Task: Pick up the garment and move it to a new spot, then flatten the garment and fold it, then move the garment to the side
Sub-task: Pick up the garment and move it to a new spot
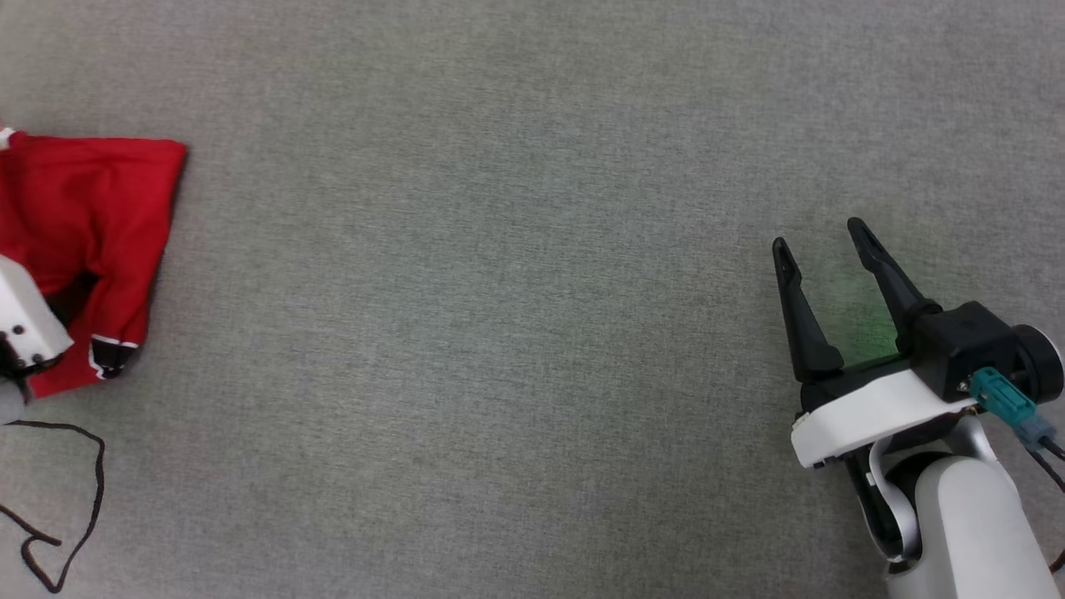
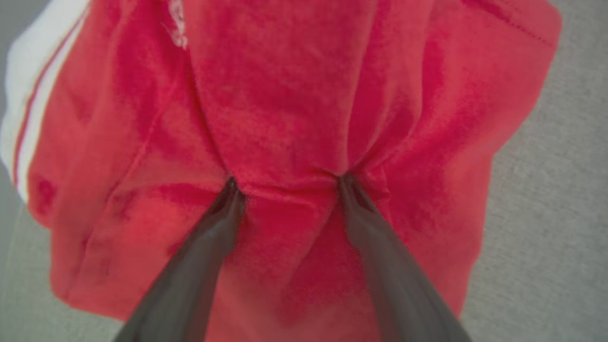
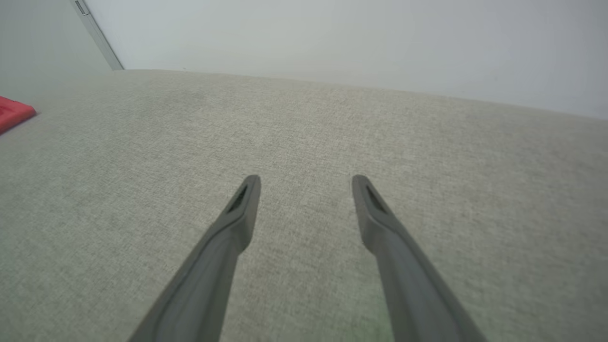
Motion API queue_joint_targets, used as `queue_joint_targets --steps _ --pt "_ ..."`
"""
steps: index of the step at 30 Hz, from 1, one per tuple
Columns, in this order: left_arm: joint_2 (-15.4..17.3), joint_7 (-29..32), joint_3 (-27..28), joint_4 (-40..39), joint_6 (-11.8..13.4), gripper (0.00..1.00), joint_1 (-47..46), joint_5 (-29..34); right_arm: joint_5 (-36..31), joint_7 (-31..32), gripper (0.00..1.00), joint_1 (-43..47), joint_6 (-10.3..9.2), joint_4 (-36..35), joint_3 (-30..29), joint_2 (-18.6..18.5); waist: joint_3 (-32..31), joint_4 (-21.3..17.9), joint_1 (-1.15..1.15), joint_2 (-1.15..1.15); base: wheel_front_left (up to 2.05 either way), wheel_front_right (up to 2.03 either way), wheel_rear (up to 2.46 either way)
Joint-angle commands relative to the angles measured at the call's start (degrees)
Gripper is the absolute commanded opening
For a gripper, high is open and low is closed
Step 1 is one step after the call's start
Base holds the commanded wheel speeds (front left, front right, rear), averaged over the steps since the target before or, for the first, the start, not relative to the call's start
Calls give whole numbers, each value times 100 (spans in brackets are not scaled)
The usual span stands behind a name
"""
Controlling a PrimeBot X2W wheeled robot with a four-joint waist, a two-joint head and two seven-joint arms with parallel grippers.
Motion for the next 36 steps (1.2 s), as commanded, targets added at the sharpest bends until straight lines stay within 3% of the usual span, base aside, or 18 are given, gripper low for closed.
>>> queue_joint_targets --steps 1,4,5,6,7,8,12,17,25,31,36 --pt "-195 347 -149 309 5 100 287 -163 15 -38 100 -129 -4 20 9 0 68 -69 -1 0 0 0 0" --pt "-259 508 -193 478 5 100 340 -340 22 -37 100 -132 -4 37 11 0 74 -82 -1 0 0 0 0" --pt "-294 556 -223 517 5 91 349 -409 22 -37 100 -128 -4 48 9 -1 62 -86 -1 0 0 0 0" --pt "-308 531 -245 539 5 48 340 -451 19 -32 100 -131 -4 50 4 -1 52 -87 -1 0 0 0 0" --pt "-309 445 -277 538 4 16 318 -458 11 -29 100 -135 -4 61 -4 -1 29 -83 -1 0 0 0 0" --pt "-296 333 -292 539 4 0 285 -453 7 -23 100 -132 -4 76 -12 -1 -1 -78 -1 0 0 0 0" --pt "-124 -413 -299 546 8 0 -19 -235 3 -13 100 -96 -4 113 -46 -1 -179 -40 -1 0 0 0 0" --pt "115 -1668 -274 579 195 0 -409 167 60 -69 100 62 -4 147 -111 -1 -594 13 -1 0 0 0 0" --pt "156 -3482 -458 552 429 0 -772 784 280 -178 100 332 -4 240 -232 -1 -1519 26 -1 0 0 0 0" --pt "-111 -4186 -680 467 497 0 -854 1042 451 -231 100 623 -4 306 -350 -1 -2206 -103 -1 0 0 0 0" --pt "-586 -4386 -966 173 536 0 -591 1175 542 -192 100 882 -4 294 -410 -1 -2633 -345 -1 0 0 0 0"
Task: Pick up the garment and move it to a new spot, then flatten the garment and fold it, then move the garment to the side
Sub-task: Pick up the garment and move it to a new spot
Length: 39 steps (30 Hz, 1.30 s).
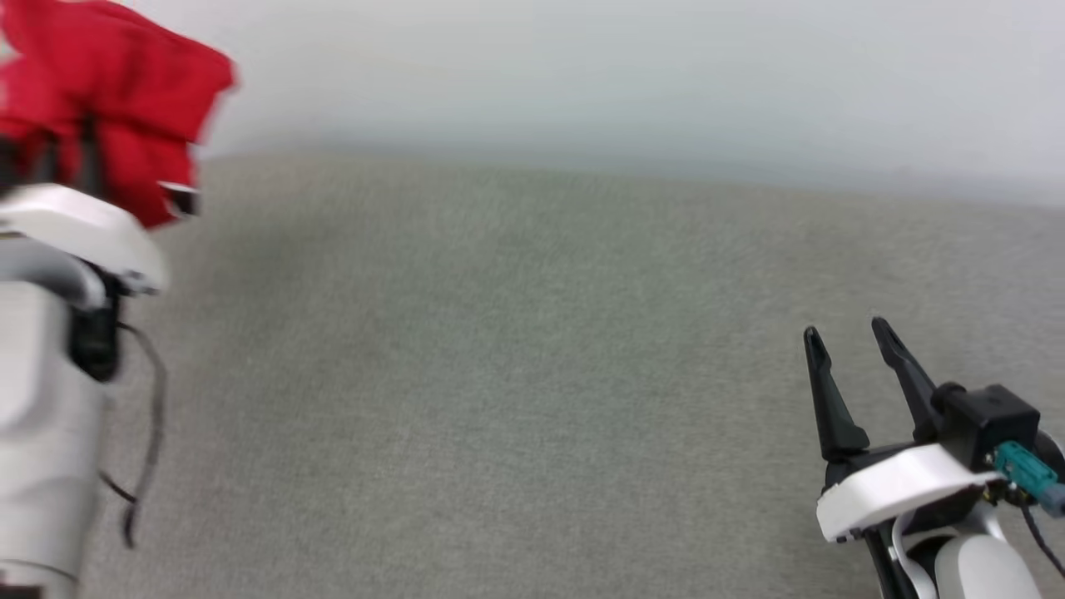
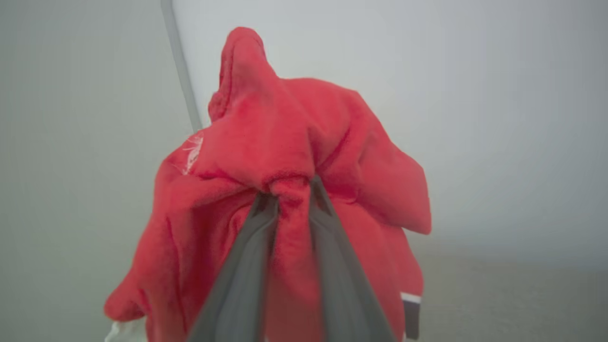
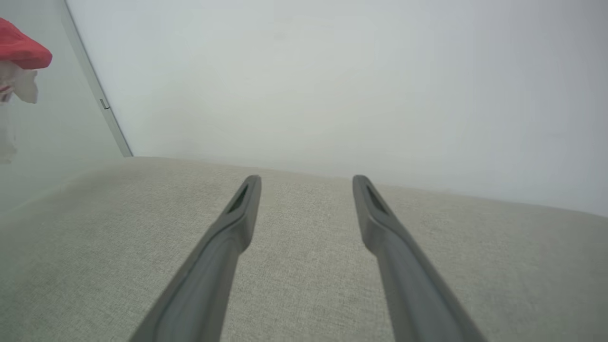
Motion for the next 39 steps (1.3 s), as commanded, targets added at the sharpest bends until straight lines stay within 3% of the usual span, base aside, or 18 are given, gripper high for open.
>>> queue_joint_targets --steps 1,12,19,20,22,23,24,31,39 --pt "-154 -34 -91 -106 2 0 169 35 59 11 100 103 -4 -14 -13 1 -292 -266 1 0 0 0 0" --pt "-1551 254 -1086 -1083 -152 0 1287 62 140 221 100 379 -4 -219 63 1 -352 -1360 1 0 0 0 0" --pt "-2032 608 -1944 -1111 -409 0 1953 121 222 220 100 410 -4 -260 0 3 -42 -1832 1 0 0 0 0" --pt "-2057 659 -2076 -1086 -428 4 2056 137 242 206 100 422 -4 -254 -8 3 -8 -1856 1 0 0 0 0" --pt "-2086 708 -2297 -1060 -465 45 2220 143 259 195 100 449 -4 -259 -22 2 48 -1876 1 0 0 0 0" --pt "-2094 716 -2402 -1059 -481 84 2291 152 259 176 100 450 -4 -259 -28 2 69 -1872 1 0 0 0 0" --pt "-2085 689 -2483 -1069 -487 100 2343 167 267 162 100 446 -4 -255 -36 2 82 -1862 1 0 0 0 0" --pt "-2004 -87 -2528 -1522 -367 100 2358 356 226 161 100 422 -4 -202 -87 2 -73 -1559 1 0 0 0 0" --pt "-1769 -382 -1907 -2662 271 100 2634 416 166 245 100 595 -4 -246 -246 1 -446 -984 1 0 0 0 0"
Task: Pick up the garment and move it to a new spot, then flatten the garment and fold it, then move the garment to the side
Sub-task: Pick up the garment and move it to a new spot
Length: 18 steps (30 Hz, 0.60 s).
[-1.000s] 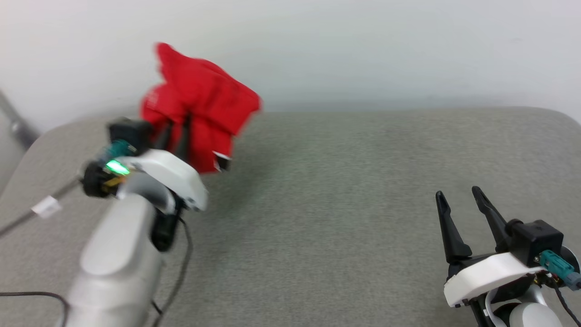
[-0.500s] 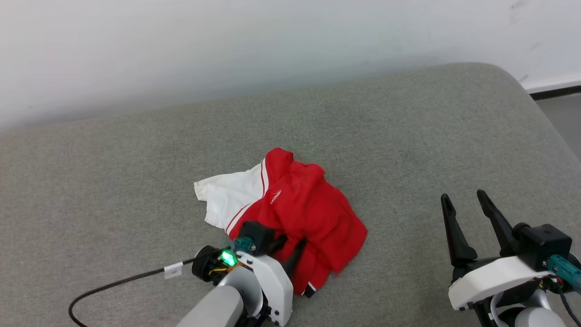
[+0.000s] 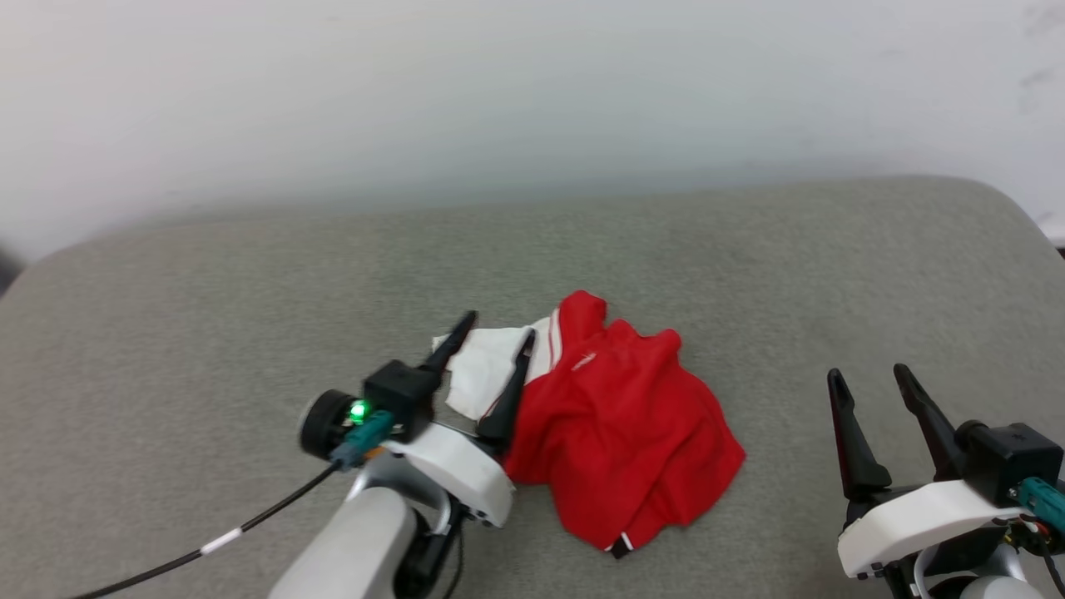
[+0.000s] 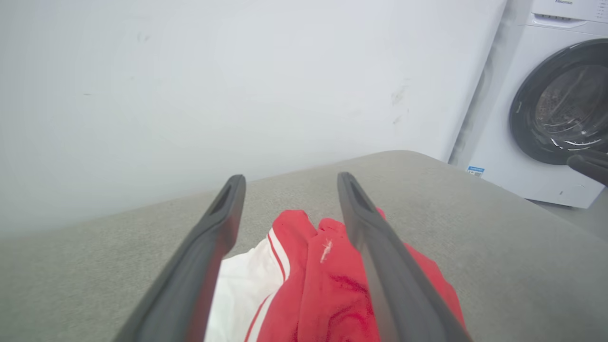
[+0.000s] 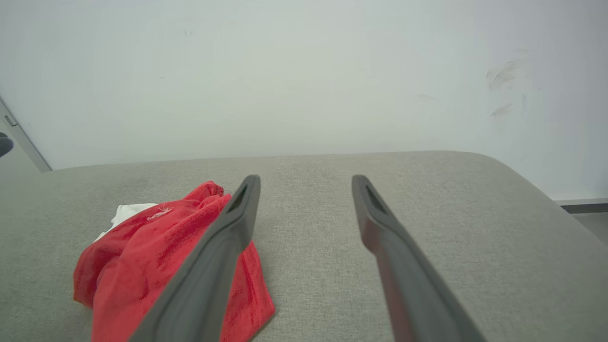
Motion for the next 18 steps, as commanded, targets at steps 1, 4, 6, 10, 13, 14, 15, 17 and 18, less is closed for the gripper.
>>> queue_joint_targets --steps 1,4,6,10,13,14,15,17,18 --pt "90 -23 152 -171 145 100 170 4 -39 8 100 77 -4 -27 -21 2 -162 263 0 0 0 0 0" --pt "260 -40 498 -462 436 100 402 -54 -38 35 100 135 -4 -45 -61 2 -215 424 0 0 0 0 0" --pt "369 -47 742 -618 624 100 598 -98 -36 43 100 151 -4 -51 -64 2 -240 494 0 0 0 0 0" --pt "562 -52 1077 -789 838 100 904 -158 -30 62 100 207 -4 -59 -53 2 -262 542 0 0 0 0 0" --pt "732 -55 1281 -914 976 100 1248 -187 -16 82 100 253 -4 -79 -33 2 -283 560 0 0 0 0 0" --pt "782 -55 1323 -965 1003 100 1345 -187 -18 96 100 271 -4 -91 -29 2 -291 561 0 0 0 0 0" --pt "824 -55 1354 -1009 1025 100 1429 -187 -21 97 100 299 -4 -106 -23 2 -295 562 0 0 0 0 0" --pt "870 -47 1354 -1089 1059 100 1584 -181 -25 118 100 347 -4 -123 -17 2 -306 555 0 0 0 0 0" --pt "891 -16 1335 -1130 1072 100 1647 -167 -27 119 100 361 -4 -137 -12 2 -306 547 0 0 0 0 0"
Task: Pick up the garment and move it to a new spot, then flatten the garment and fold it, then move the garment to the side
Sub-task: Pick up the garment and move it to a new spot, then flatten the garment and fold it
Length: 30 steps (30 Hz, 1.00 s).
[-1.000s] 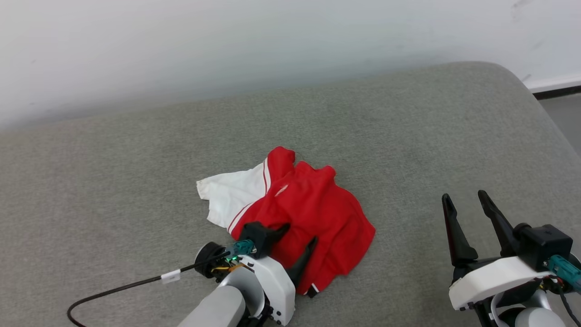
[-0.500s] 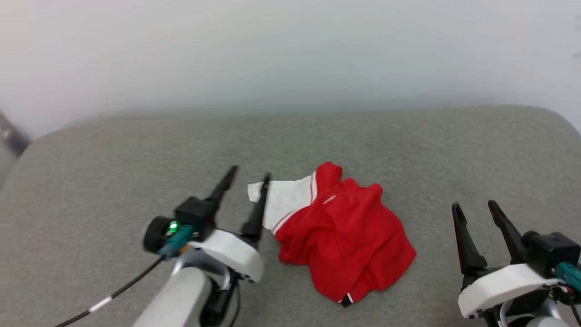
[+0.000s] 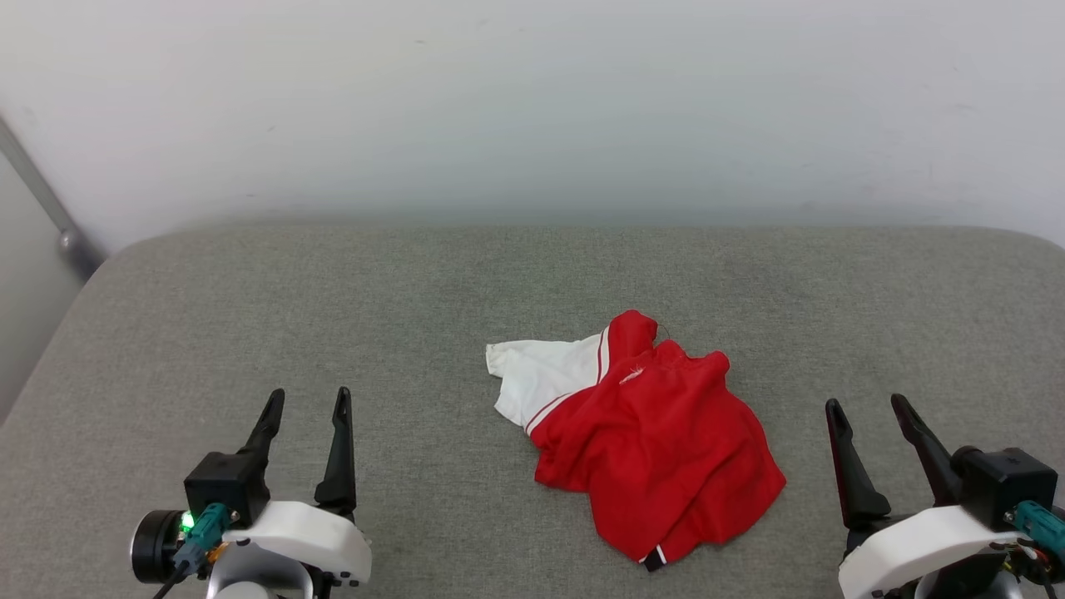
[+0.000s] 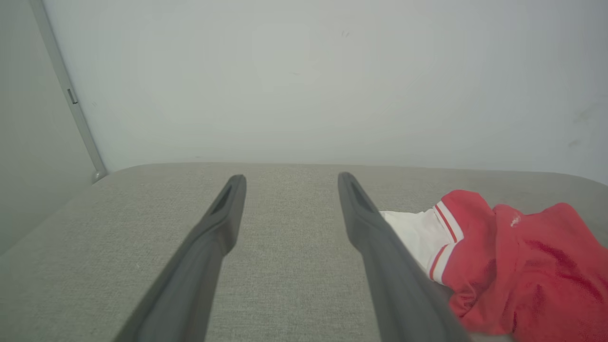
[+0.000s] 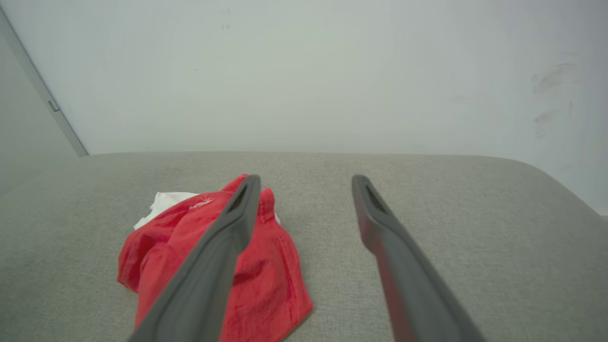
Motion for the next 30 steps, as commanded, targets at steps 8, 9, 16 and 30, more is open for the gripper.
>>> queue_joint_targets --steps 8,9,16,30 --pt "39 85 -104 -169 54 100 127 49 -46 78 100 104 -4 -124 49 2 19 -69 0 0 0 0 0" --pt "42 84 -105 -176 51 100 120 41 -51 86 100 98 -4 -134 47 2 20 -76 0 0 0 0 0" --pt "79 79 -93 -179 57 100 88 8 -95 154 100 44 -4 -137 -19 2 43 -136 0 0 0 0 0" --pt "-121 -3 -152 -474 -5 100 -282 144 691 3066 100 -705 -3 756 -429 -369 693 365 0 0 0 0 0"
